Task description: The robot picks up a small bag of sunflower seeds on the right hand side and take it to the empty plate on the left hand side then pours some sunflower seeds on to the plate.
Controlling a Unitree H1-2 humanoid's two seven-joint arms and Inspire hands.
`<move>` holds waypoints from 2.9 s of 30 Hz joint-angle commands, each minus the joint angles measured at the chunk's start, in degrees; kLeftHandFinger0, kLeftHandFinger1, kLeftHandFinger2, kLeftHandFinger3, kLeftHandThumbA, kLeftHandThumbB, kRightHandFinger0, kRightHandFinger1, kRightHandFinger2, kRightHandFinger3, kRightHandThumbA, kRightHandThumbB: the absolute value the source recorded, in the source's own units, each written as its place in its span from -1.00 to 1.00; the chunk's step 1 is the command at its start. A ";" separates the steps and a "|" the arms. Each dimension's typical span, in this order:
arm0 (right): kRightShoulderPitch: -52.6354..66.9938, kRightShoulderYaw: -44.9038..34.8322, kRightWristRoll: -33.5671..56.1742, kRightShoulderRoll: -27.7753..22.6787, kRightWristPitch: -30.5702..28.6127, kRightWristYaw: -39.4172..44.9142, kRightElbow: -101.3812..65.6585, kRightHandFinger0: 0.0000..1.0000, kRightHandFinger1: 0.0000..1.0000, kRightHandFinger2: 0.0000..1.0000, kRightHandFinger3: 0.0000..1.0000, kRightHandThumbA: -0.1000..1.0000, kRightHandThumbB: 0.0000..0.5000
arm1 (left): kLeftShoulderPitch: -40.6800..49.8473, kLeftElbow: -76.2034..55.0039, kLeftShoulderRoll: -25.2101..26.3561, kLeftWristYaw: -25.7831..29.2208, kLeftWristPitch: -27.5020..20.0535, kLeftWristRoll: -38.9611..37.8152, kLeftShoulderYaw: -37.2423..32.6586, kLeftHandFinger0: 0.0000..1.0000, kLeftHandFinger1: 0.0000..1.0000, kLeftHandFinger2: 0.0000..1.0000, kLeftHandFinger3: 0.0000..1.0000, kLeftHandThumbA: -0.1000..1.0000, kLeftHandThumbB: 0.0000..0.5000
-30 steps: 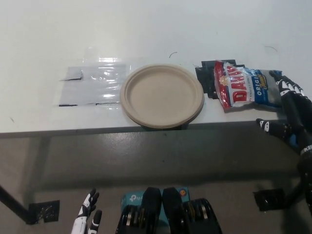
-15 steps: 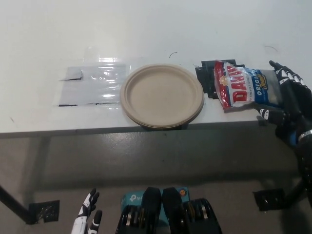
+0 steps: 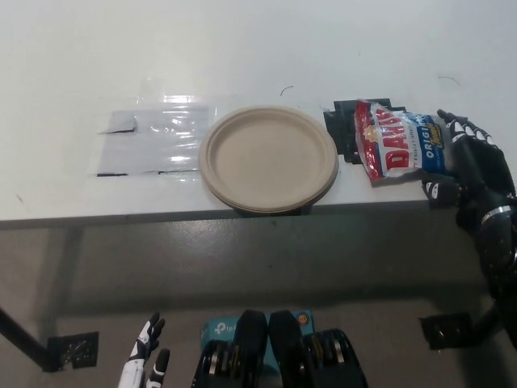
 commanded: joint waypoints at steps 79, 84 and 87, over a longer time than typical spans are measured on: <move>-22.49 20.93 -0.30 -0.54 -20.09 -23.05 56.41 -1.00 -0.73 0.11 0.34 -1.00 -0.17 | -1.09 -0.05 0.57 2.25 -4.91 1.51 0.22 1.00 1.00 0.94 1.00 1.00 -0.47; -22.15 19.87 0.88 -0.82 -22.88 -26.30 55.81 -1.00 -1.00 -0.06 0.38 -1.00 -0.31 | -1.42 0.46 0.64 2.36 -4.92 1.35 0.15 1.00 1.00 0.82 1.00 1.00 -0.44; -22.96 20.47 0.06 -0.56 -23.84 -27.18 55.00 -1.00 -0.77 0.60 0.67 -1.00 -0.44 | -1.64 0.53 0.75 2.58 -4.93 1.33 0.03 1.00 1.00 0.80 1.00 1.00 -0.46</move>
